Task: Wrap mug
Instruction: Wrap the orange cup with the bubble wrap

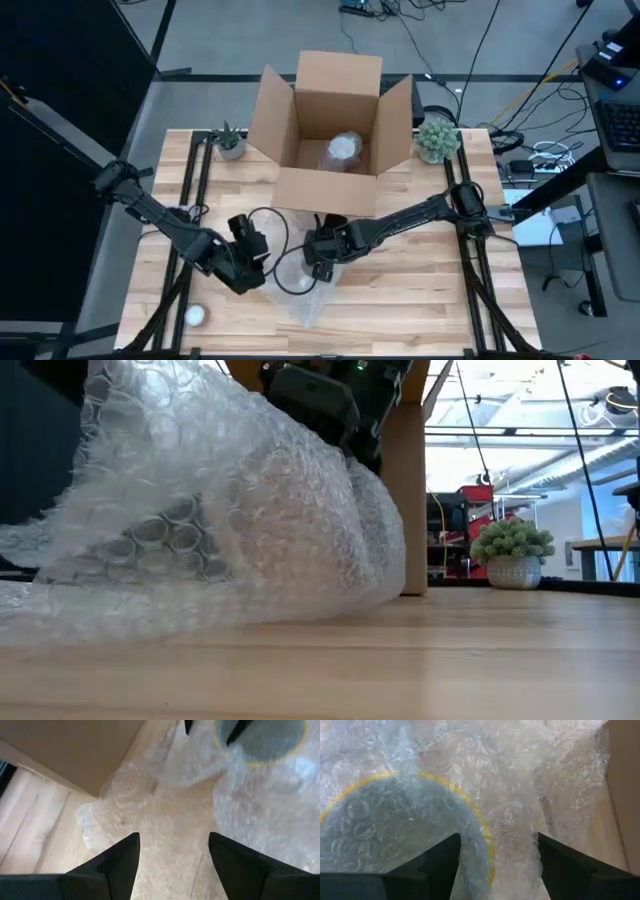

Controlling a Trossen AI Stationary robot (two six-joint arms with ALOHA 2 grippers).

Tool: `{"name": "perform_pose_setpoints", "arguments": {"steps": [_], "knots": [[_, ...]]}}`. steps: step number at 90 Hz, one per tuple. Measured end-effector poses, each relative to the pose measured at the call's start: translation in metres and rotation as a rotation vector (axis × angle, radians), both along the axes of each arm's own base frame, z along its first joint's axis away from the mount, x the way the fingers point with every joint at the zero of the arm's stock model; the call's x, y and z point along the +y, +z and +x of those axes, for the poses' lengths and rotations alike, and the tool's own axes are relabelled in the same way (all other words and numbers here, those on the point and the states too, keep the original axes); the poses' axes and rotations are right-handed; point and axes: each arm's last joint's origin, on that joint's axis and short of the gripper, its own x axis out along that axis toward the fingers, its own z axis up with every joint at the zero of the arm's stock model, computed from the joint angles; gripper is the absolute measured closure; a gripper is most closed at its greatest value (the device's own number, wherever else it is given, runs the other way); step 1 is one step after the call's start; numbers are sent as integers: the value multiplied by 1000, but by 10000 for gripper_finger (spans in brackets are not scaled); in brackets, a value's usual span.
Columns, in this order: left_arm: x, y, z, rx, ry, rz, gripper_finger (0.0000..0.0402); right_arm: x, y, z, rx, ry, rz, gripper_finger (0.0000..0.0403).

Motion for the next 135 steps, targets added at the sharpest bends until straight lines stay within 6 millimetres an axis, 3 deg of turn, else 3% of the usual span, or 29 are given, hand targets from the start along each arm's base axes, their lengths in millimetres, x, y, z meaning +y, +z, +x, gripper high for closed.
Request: {"name": "perform_pose_setpoints", "arguments": {"steps": [17, 41, 61, 98, 135], "knots": [[-6, -34, 13, -119, -75, -51, 175, 0, 0, 1, -10, 9, -2, 174], [-4, -17, 48, -381, -200, -83, 175, 1, 1, 2, -22, 22, -5, 174], [10, -35, 71, -343, -207, -136, 175, 1, 1, 3, -35, 25, -4, 174], [-2, -67, 93, -326, -263, -204, 175, -1, 2, 0, 2, 59, -13, 174], [-2, -68, 93, -321, -266, -202, 175, 0, 62, -25, -102, 62, 7, 174]]}}
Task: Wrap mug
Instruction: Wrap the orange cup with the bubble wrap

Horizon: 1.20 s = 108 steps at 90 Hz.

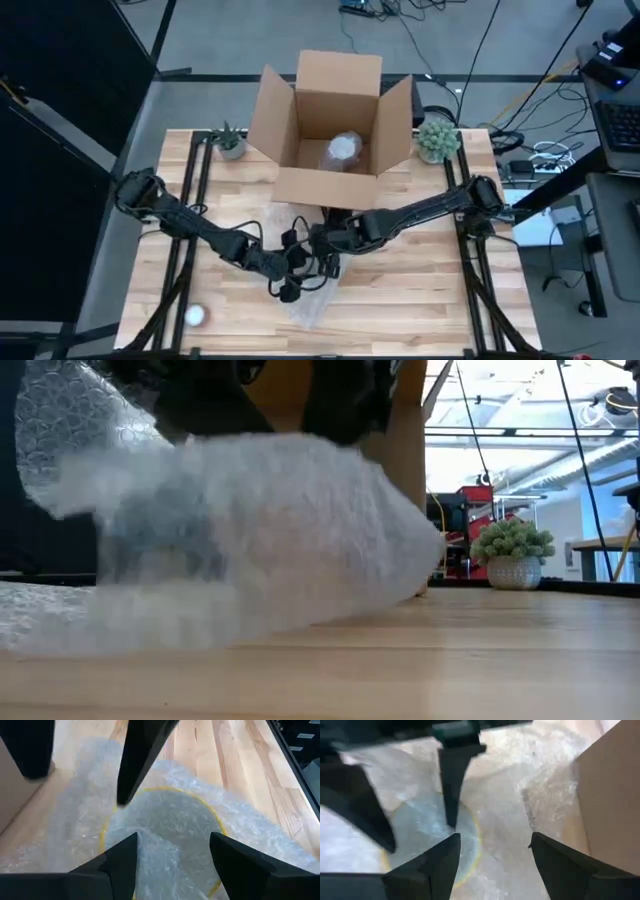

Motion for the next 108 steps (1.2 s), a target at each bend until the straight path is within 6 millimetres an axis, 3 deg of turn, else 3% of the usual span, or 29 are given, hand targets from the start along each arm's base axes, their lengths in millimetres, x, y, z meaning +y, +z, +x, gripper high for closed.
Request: {"name": "perform_pose_setpoints", "arguments": {"steps": [8, 31, 52, 74, 108], "knots": [[0, 0, 0, -8, -1, -3, 175, 4, 1, 1, -19, 9, 5, 174], [0, -1, 0, -8, 3, -2, 176, 14, -37, 20, 3, 10, -8, 174], [-1, 3, -1, -12, 7, -5, 176, 13, -53, 21, 69, -12, -22, 174], [0, 30, -7, -48, -26, -33, 175, 12, -63, 21, 119, -16, -47, 174], [11, 78, -43, -63, -16, -55, 175, 12, -63, 21, 114, -19, -46, 174]]}}
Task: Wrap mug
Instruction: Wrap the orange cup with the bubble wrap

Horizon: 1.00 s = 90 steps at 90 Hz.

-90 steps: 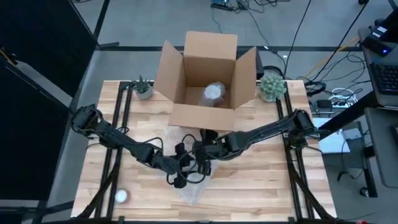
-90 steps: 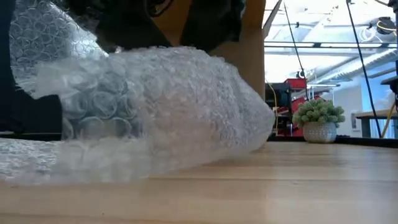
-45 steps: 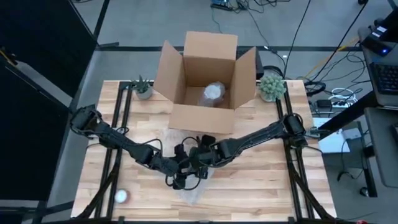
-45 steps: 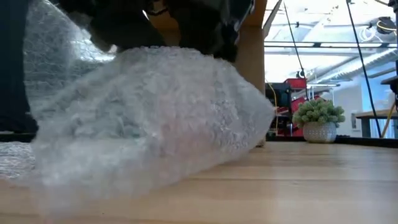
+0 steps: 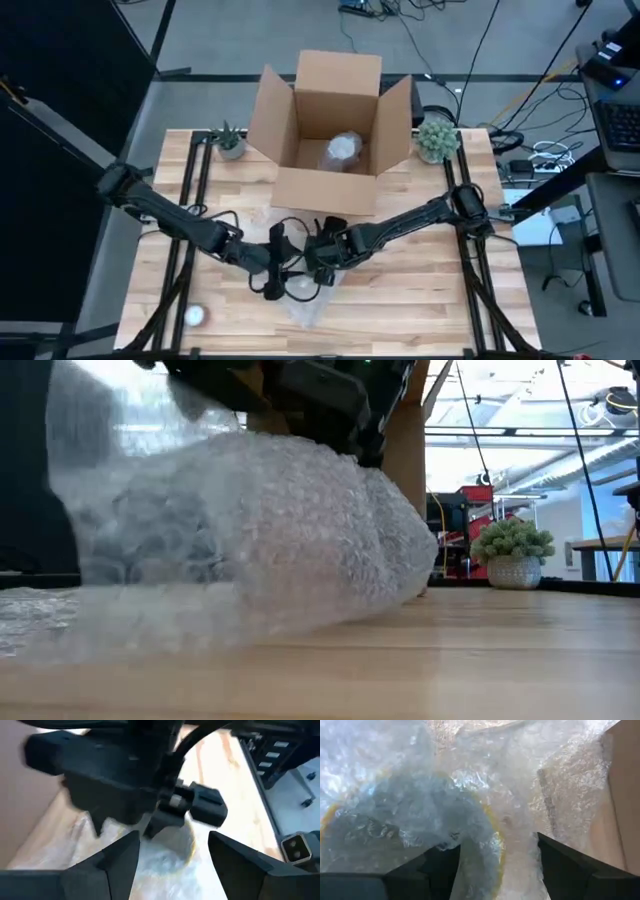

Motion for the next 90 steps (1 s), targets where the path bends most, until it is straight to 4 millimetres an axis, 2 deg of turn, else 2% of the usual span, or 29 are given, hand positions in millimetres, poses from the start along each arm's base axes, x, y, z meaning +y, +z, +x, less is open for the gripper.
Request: {"name": "perform_pose_setpoints", "arguments": {"steps": [9, 17, 25, 30, 37, 42, 57, 76, 90], "knots": [[7, 4, -19, 95, 47, 11, 175, 0, 0, 0, 0, -1, 0, 174], [12, -3, -37, 233, 122, 44, 175, 0, 0, 0, 0, 2, 0, 174], [12, -23, -51, 342, 173, 76, 175, -1, 0, 0, 0, 1, 0, 174], [8, -41, -54, 344, 178, 56, 175, -1, 0, 0, 0, 0, 0, 174], [-2, -59, -46, 258, 145, 4, 175, -2, 0, 1, -1, 0, 1, 174], [-8, -64, -36, 180, 118, -19, 175, -2, 0, 1, -1, 0, 1, 174], [-16, -54, -5, 3, 65, 17, 175, -1, 0, 1, -1, 3, -1, 174], [-7, -60, 20, 24, 66, 70, 175, -1, 0, 1, -1, 3, -1, 174], [1, -72, 32, 47, 97, 57, 175, -1, 0, 0, 3, 6, -3, 174]]}}
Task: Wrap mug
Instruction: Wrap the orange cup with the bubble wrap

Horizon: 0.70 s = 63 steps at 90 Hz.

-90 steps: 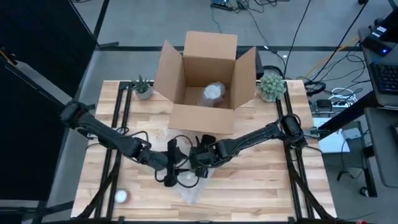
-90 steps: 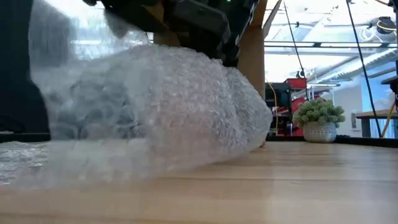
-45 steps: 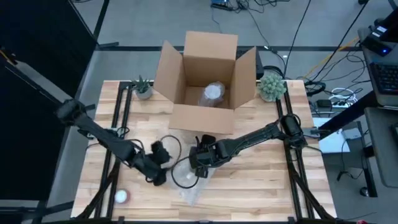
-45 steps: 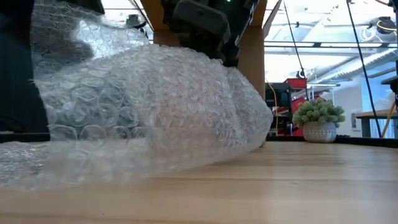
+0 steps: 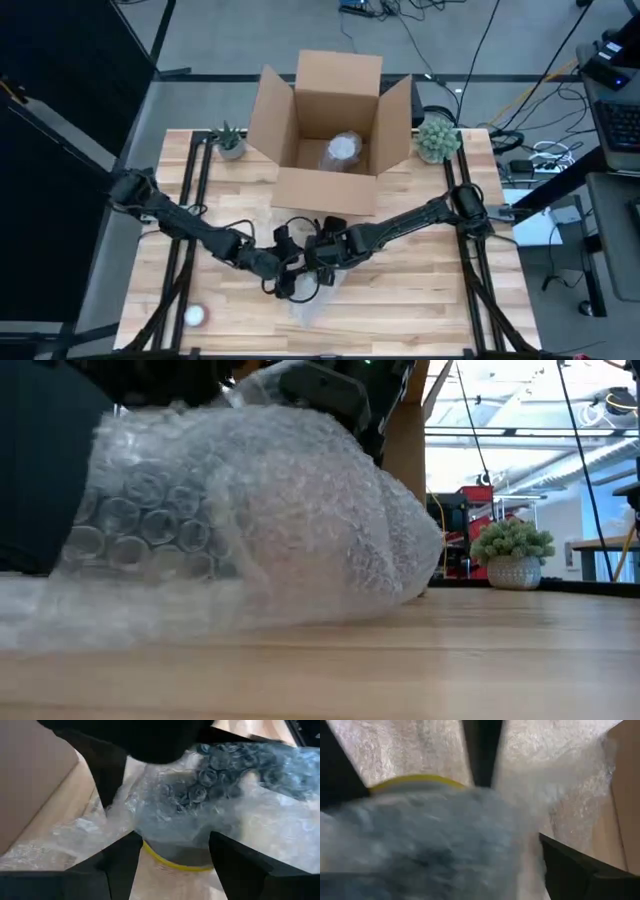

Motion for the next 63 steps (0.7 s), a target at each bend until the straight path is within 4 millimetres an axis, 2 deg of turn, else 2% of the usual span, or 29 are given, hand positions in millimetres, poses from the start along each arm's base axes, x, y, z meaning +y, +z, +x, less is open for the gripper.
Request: {"name": "perform_pose_setpoints", "arguments": {"steps": [14, 45, 57, 63], "knots": [[-1, -4, 1, 12, -3, -3, 175, -1, 12, -8, 15, 8, 6, 174], [-1, -1, 0, 5, -12, -2, 175, -1, 71, -38, -34, 76, 102, 174], [-1, -1, 0, 2, -13, -3, 175, 8, 83, -33, -166, 108, 128, 174], [-1, -1, 0, 2, -13, -3, 175, 15, 80, -26, -218, 148, 122, 175]]}}
